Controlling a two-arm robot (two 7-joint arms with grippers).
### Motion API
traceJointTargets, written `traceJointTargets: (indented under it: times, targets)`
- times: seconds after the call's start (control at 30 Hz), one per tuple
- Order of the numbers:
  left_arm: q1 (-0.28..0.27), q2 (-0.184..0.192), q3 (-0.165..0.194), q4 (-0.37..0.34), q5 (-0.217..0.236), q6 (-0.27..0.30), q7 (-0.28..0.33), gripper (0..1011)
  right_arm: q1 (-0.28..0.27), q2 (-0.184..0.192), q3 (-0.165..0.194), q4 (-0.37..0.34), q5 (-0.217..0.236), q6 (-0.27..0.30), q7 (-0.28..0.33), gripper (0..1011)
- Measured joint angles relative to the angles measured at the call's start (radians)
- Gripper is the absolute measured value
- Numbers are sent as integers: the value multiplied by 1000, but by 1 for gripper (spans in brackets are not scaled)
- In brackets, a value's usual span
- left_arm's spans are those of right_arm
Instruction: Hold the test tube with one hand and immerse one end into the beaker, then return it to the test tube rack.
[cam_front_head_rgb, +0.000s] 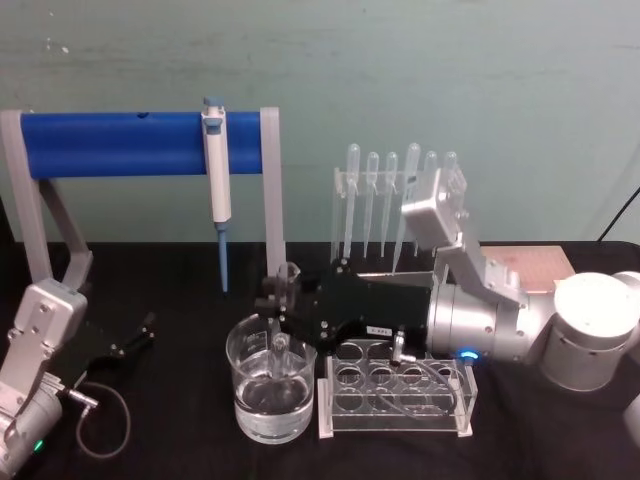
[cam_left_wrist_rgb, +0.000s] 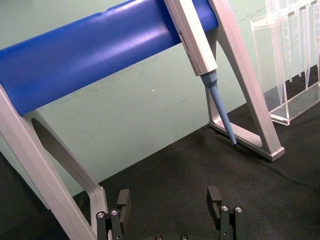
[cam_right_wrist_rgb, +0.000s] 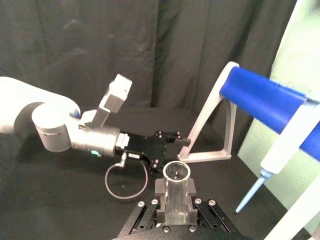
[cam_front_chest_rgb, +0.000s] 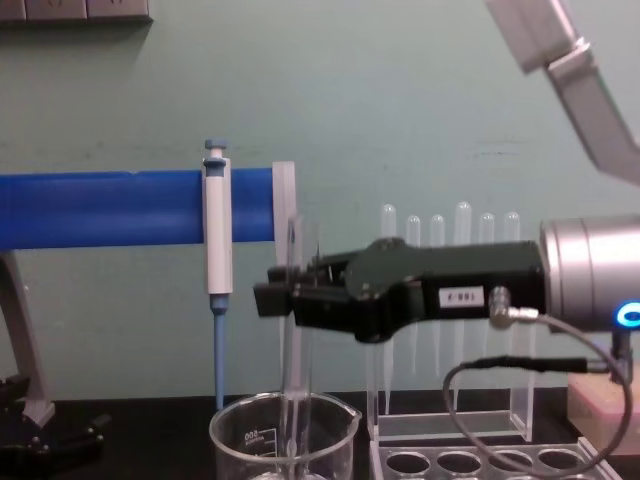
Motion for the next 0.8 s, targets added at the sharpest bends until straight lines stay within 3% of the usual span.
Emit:
traceJointTargets:
  times: [0.27,0.6,0.8]
  targets:
    - [0,0,0,0,0,0,0,1000,-1,44,17,-94,32,44,-15,225]
    - [0,0,0,0,0,0,0,1000,1,91,39,-160,52,55,-32,225]
    - [0,0,0,0,0,0,0,1000,-22,140,71,-217,77,58,-54,225]
